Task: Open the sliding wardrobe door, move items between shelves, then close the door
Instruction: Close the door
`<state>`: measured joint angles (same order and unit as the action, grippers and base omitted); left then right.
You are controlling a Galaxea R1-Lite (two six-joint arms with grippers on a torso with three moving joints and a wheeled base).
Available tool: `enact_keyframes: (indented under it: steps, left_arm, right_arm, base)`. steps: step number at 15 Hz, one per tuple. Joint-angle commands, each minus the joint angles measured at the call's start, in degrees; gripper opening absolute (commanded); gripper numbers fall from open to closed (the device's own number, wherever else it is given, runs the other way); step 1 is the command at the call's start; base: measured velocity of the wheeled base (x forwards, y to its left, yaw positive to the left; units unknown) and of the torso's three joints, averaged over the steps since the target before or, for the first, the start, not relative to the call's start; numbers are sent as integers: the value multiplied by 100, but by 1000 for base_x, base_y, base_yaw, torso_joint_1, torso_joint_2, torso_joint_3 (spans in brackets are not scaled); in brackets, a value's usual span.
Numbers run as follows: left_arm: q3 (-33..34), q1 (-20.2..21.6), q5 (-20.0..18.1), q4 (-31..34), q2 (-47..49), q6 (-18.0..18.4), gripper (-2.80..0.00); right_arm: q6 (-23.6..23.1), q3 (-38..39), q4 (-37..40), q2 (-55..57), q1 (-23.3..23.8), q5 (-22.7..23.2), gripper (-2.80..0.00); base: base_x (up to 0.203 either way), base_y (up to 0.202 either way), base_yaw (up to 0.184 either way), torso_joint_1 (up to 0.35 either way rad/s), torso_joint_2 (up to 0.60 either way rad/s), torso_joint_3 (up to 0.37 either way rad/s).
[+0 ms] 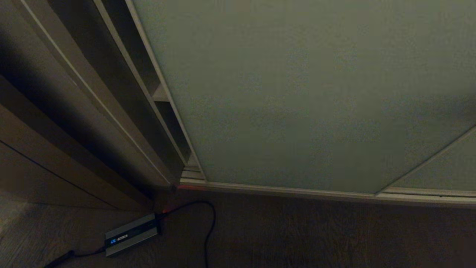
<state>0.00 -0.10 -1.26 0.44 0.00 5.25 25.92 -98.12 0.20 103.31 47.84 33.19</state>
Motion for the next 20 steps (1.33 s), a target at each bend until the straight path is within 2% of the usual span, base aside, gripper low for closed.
enact_keyframes:
  steps: [1,4,9,20]
  left_arm:
    - [0,1,-1,0,9,2,-280]
    - [0,1,2,0,9,2,-280]
    - [0,8,-6,0,9,2,-280]
    - [0,1,1,0,9,2,-280]
  right_arm:
    - [9,-43,-145,183,-182,-14,-280]
    - [11,-62,-509,366,-308,-54,-280]
    - [292,-98,-705,446,-675,-486,-280]
    - [405,823,-695,-407,-886,-376,-280]
  base:
    - [0,0,0,0,0,0]
    - [0,0,0,0,0,0]
    - [0,0,0,0,0,0]
    - [0,0,0,0,0,0]
